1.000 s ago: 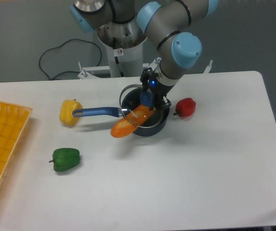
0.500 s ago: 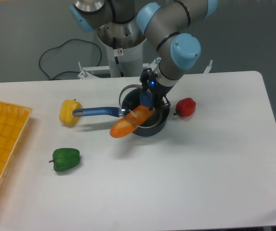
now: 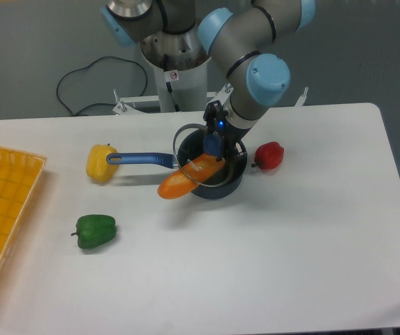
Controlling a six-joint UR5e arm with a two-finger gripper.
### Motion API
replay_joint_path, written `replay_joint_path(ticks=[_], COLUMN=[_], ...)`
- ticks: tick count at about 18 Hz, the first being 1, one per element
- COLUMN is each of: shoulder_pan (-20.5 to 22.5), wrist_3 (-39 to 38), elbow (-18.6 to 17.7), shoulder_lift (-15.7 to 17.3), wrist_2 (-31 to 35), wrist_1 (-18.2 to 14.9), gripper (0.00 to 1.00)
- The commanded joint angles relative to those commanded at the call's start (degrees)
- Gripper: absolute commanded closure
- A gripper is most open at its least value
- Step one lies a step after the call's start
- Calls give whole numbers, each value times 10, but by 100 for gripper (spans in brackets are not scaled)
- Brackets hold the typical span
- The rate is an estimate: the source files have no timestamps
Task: Close the pot lid
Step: 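Hold the lid on the pot and adjust its seating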
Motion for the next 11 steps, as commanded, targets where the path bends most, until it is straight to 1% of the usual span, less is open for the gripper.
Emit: replay_joint_path(ticks=[2,3,4,7,9,10,11], shoulder_pan=[1,0,0,0,0,0,0], wrist_3=[0,0,0,0,0,0,0], elbow=[0,0,0,1,2,3,4], shoulder_lift=[0,0,0,-1,-1,-1,-1], wrist_2=[0,1,0,2,14,16,17], wrist_1=[0,0,0,0,0,0,0], gripper=[42,36,26,25,24,22,18])
